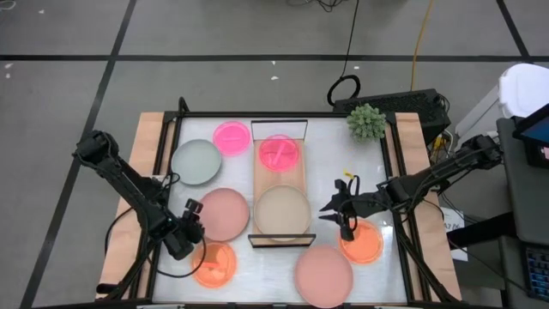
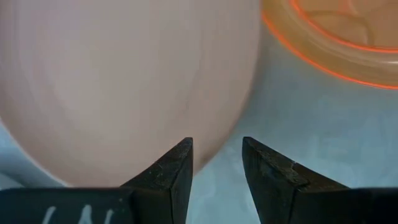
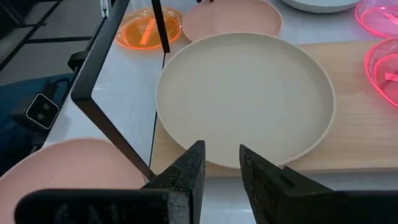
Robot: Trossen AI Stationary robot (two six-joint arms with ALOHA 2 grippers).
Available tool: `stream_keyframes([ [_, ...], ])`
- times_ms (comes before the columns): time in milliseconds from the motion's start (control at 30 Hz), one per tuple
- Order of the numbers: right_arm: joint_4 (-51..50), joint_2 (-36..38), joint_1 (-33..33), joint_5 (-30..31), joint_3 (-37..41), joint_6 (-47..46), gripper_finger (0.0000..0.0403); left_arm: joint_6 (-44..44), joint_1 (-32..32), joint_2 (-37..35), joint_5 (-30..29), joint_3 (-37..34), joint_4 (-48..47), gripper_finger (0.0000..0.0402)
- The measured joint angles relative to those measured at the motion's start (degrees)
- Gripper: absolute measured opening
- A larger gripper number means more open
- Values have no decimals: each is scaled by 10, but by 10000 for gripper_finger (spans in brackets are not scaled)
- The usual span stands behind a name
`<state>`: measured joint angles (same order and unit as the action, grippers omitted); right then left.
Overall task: Place and stack plates onto a shelf
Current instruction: Stack the left pink plate on top of the brown plate on the shelf
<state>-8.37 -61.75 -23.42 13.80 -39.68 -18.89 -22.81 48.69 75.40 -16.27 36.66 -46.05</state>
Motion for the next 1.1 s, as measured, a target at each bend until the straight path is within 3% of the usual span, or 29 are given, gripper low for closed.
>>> stream_keyframes([
  [367, 0, 0, 0, 0, 0, 7, 82, 77, 2, 0, -22, -55, 94, 142],
  [800, -1, 0, 0, 0, 0, 7, 82, 93, 10, 0, -54, -55, 102, 20],
  [1100, -1, 0, 1, 0, 0, 9, 82, 109, 10, -1, -48, -35, 97, 15],
])
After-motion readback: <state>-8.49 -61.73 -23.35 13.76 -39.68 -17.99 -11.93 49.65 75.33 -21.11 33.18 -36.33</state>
